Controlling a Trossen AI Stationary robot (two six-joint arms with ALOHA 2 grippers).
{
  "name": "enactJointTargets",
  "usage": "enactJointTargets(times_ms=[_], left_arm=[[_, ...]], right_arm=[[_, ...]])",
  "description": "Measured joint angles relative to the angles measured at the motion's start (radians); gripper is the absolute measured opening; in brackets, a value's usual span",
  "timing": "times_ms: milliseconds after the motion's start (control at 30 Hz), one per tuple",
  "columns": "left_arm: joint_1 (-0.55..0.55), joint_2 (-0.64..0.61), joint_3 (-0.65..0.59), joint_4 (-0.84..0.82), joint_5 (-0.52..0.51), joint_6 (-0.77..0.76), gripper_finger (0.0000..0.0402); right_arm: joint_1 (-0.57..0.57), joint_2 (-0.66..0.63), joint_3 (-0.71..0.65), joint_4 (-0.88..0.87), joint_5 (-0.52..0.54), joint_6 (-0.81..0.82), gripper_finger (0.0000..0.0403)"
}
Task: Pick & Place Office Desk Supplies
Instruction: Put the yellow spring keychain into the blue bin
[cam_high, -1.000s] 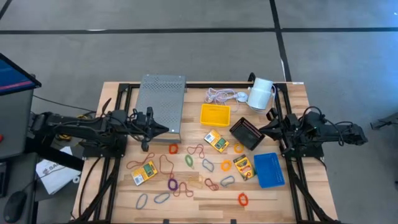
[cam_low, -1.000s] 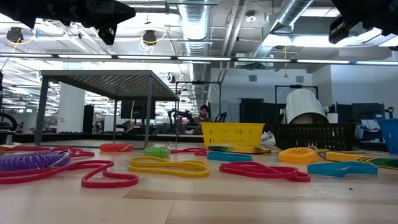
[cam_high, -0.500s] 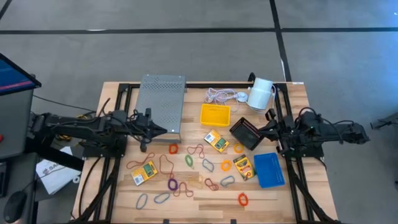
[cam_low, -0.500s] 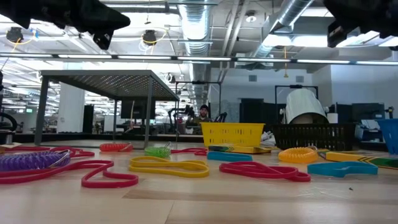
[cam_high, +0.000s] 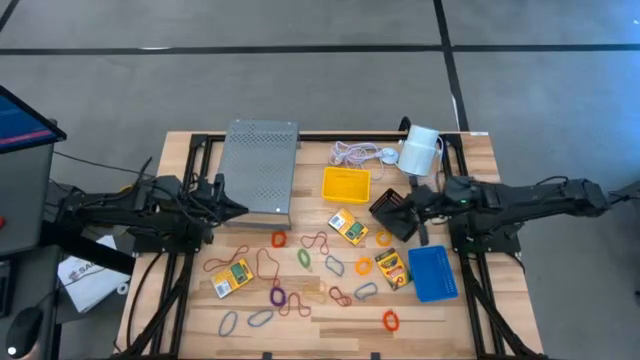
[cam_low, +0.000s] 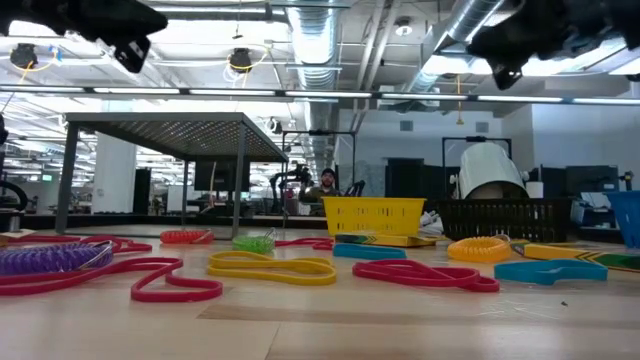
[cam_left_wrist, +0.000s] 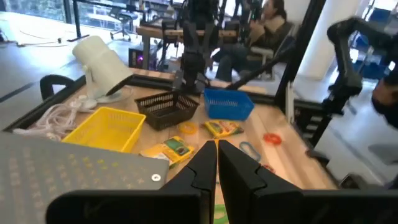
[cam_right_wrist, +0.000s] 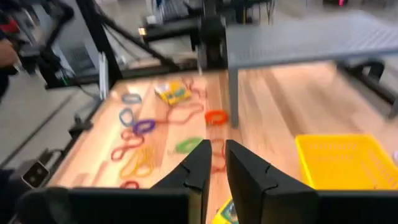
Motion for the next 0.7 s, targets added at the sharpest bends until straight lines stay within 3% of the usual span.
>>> enactJointTargets(times_ms=[133, 433, 700], left_arm=[[-0.011, -0.002, -0.019, -0.003, 0.007, -0.047, 0.0011], [-0.051, 0.039, -0.018, 0.033, 0.013, 0.020, 0.0011], [-0.051, 0.096, -0.018, 0.035, 0.013, 0.052, 0.0011]], right_arm=[[0.012, 0.151, 0.125, -0.118, 0.000, 0.003, 0.0050], [0.080, 0.470, 0.391, -0.434, -0.003, -0.023, 0.0050], [0.170, 0.704, 0.569, -0.582, -0.067, -0.060, 0.0050]])
